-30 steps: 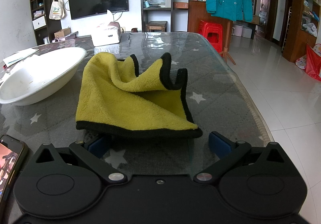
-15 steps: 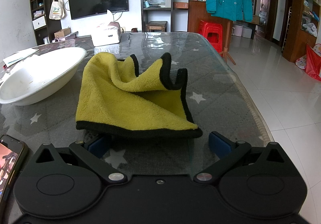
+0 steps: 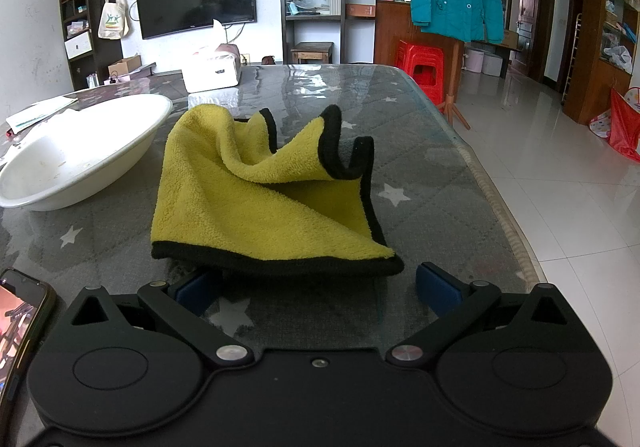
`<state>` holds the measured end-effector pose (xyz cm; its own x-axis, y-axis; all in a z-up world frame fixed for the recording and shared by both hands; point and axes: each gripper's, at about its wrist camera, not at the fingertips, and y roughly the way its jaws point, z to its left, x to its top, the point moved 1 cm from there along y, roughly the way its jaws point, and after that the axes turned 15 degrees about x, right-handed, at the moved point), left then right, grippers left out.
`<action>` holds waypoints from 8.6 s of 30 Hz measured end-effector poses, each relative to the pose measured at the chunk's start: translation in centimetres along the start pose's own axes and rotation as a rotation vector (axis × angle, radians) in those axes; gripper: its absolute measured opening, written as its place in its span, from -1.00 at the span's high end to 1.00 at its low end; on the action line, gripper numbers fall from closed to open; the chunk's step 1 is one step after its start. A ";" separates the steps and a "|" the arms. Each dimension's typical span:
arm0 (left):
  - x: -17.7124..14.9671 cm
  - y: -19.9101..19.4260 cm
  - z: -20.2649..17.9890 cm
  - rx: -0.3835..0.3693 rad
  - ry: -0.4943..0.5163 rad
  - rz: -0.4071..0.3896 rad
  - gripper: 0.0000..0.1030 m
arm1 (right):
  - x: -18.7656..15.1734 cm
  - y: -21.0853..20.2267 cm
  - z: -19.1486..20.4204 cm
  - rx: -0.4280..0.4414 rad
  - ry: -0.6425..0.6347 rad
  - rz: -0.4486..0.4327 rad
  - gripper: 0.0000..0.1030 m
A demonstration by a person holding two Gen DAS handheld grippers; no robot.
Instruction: Clean bowl
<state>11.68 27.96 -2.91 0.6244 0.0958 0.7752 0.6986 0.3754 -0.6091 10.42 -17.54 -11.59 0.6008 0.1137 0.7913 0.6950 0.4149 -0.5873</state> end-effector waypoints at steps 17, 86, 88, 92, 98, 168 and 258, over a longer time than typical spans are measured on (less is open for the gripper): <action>0.0 0.0 0.0 0.001 0.001 0.000 -1.00 | 0.0 0.0 0.0 0.000 0.000 0.000 -1.00; -1.4 -3.0 -1.2 0.096 -0.045 0.015 -0.99 | 0.1 -0.1 0.0 0.003 0.003 -0.002 -1.00; -1.5 -3.2 -1.3 0.101 -0.051 0.018 -0.99 | 0.1 -0.2 0.0 0.003 0.003 -0.002 -1.00; -1.7 -3.8 -1.7 0.117 -0.044 0.011 -0.99 | 0.1 -0.2 0.0 0.003 0.003 -0.001 -1.00; -2.0 -4.4 -2.2 0.102 -0.042 0.003 -0.99 | 0.1 -0.2 0.0 0.003 0.003 -0.001 -1.00; -1.7 -3.3 -2.0 0.084 -0.074 0.013 -1.00 | 0.1 -0.2 0.1 0.002 0.003 -0.001 -1.00; -1.7 -3.3 -2.1 0.083 -0.074 0.013 -1.00 | 0.0 -0.2 0.1 0.003 0.003 -0.002 -1.00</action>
<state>9.03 24.60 -2.61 0.6037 0.1681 0.7793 0.6570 0.4488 -0.6057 10.27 -17.57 -11.41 0.6009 0.1102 0.7917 0.6948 0.4175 -0.5856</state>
